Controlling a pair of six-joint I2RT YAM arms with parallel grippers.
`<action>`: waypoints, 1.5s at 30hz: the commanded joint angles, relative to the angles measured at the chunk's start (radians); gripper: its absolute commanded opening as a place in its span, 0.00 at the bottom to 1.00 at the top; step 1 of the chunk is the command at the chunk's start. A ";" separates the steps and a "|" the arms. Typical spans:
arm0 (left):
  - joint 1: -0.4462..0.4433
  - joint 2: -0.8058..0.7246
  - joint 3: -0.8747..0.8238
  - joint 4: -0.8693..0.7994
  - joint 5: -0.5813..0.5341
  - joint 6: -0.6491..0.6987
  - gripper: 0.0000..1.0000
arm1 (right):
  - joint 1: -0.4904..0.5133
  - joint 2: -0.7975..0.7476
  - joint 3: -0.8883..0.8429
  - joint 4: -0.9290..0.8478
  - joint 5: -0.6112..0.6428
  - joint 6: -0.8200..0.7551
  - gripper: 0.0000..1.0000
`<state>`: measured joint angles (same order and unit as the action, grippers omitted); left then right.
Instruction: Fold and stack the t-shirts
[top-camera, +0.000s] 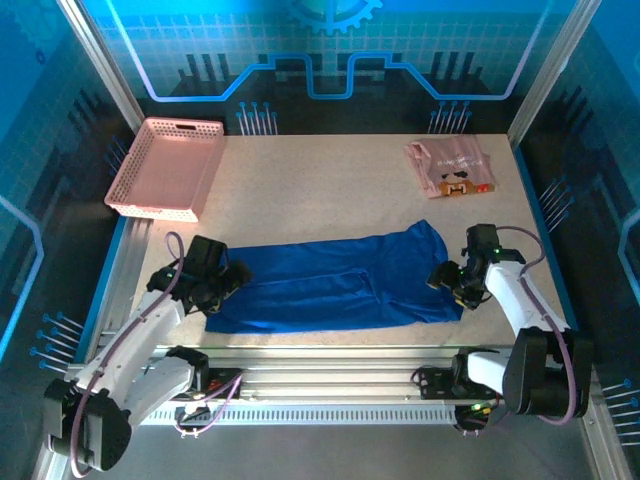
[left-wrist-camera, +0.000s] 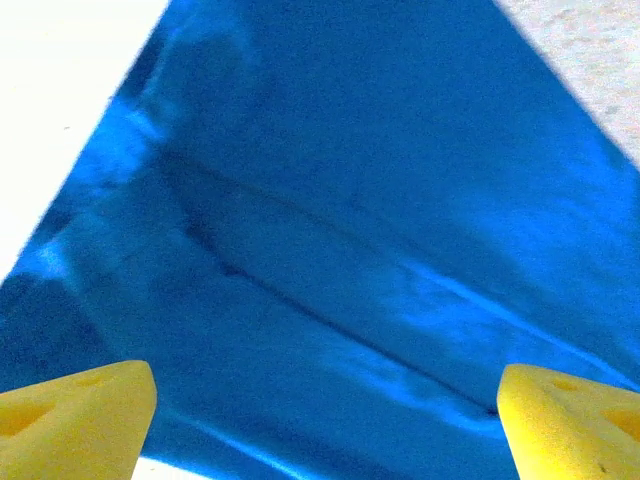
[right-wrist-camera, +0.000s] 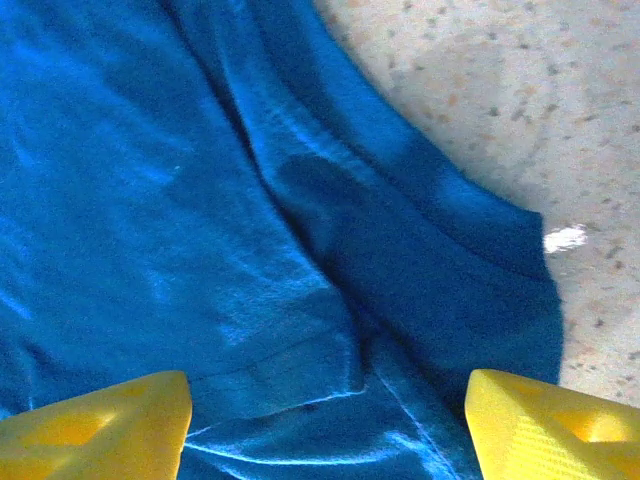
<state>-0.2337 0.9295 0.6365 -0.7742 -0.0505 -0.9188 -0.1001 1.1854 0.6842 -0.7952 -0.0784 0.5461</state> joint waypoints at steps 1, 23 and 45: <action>0.017 0.006 -0.004 -0.089 0.014 -0.003 0.90 | -0.031 -0.011 0.031 -0.064 0.037 0.015 0.75; 0.049 0.650 0.160 0.301 0.125 0.133 0.53 | 0.155 0.314 0.033 0.211 0.059 0.298 0.58; 0.206 0.847 0.358 0.270 0.336 0.151 0.50 | 0.387 1.397 1.532 -0.079 0.178 0.557 0.59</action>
<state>-0.0364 1.7638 1.0107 -0.4919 0.2714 -0.7673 0.2817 2.4615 2.1315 -0.8082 0.1204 1.0630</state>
